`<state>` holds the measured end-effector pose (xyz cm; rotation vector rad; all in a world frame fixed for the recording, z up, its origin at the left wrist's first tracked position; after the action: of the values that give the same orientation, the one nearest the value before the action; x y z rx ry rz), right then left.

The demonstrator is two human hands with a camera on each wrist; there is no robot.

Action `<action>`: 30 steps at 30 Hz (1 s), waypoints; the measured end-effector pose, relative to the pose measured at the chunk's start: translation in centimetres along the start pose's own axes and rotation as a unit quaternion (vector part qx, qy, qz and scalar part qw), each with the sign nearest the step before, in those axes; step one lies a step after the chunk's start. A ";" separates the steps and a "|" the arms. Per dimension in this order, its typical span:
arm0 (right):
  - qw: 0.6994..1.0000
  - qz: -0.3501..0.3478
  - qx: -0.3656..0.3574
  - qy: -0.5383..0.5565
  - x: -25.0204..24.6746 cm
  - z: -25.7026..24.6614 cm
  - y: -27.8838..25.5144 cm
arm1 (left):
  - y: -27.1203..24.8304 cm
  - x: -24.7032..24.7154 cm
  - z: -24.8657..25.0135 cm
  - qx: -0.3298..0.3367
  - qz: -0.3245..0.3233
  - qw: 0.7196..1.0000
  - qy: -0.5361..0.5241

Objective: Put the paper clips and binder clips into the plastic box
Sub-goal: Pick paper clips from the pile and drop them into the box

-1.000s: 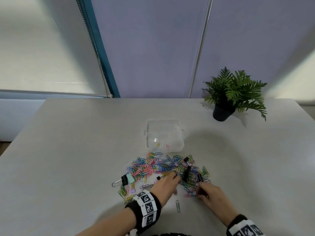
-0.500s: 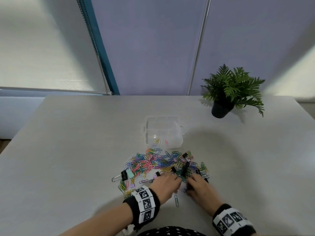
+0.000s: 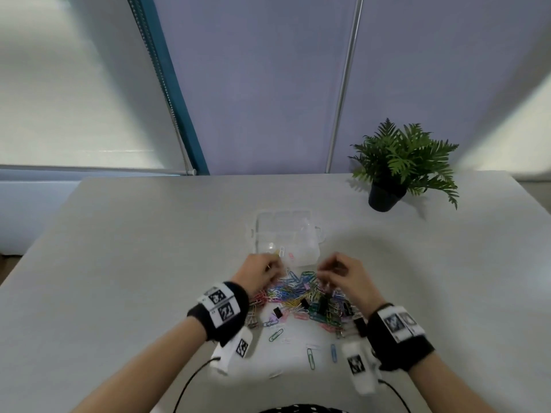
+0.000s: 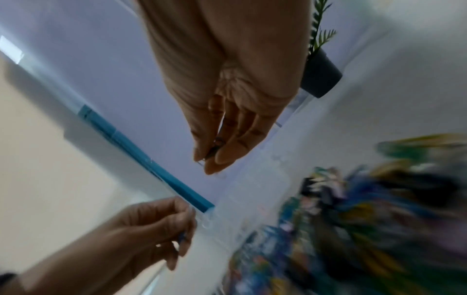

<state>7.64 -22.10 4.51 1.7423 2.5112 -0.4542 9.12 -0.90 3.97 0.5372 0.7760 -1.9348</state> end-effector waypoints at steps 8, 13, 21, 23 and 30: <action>0.999 0.009 0.018 -0.033 2.7 -2.0 9.0 | 5.2 -3.8 -0.1 -0.070 0.031 0.994 0.075; 0.962 -0.022 -0.049 -0.267 2.6 -2.2 6.1 | 2.0 -1.9 -0.3 0.003 0.052 0.983 0.177; 0.870 -0.155 0.093 -0.458 1.5 5.1 -6.9 | -10.8 5.8 -2.8 0.036 -0.139 0.969 0.201; 0.874 -0.141 0.113 -0.452 2.4 6.1 -7.9 | -11.8 7.1 -2.0 0.060 -0.150 0.958 0.237; 0.899 -0.091 0.116 -0.411 3.1 6.6 -7.3 | -10.4 8.3 -1.7 0.062 -0.145 0.959 0.236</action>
<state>-1.07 -23.40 -0.88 1.0074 2.0240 -1.2361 -3.84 -1.13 0.45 1.0353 1.0858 -2.1621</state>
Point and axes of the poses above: each hand's wrist, its own y-axis towards the middle knuckle, its own x-axis out of the palm, z = x × y, the point moved 1 cm from there along y, towards the middle knuckle, and after that the axes turned 7 degrees about -z, right-handed, at the moved point
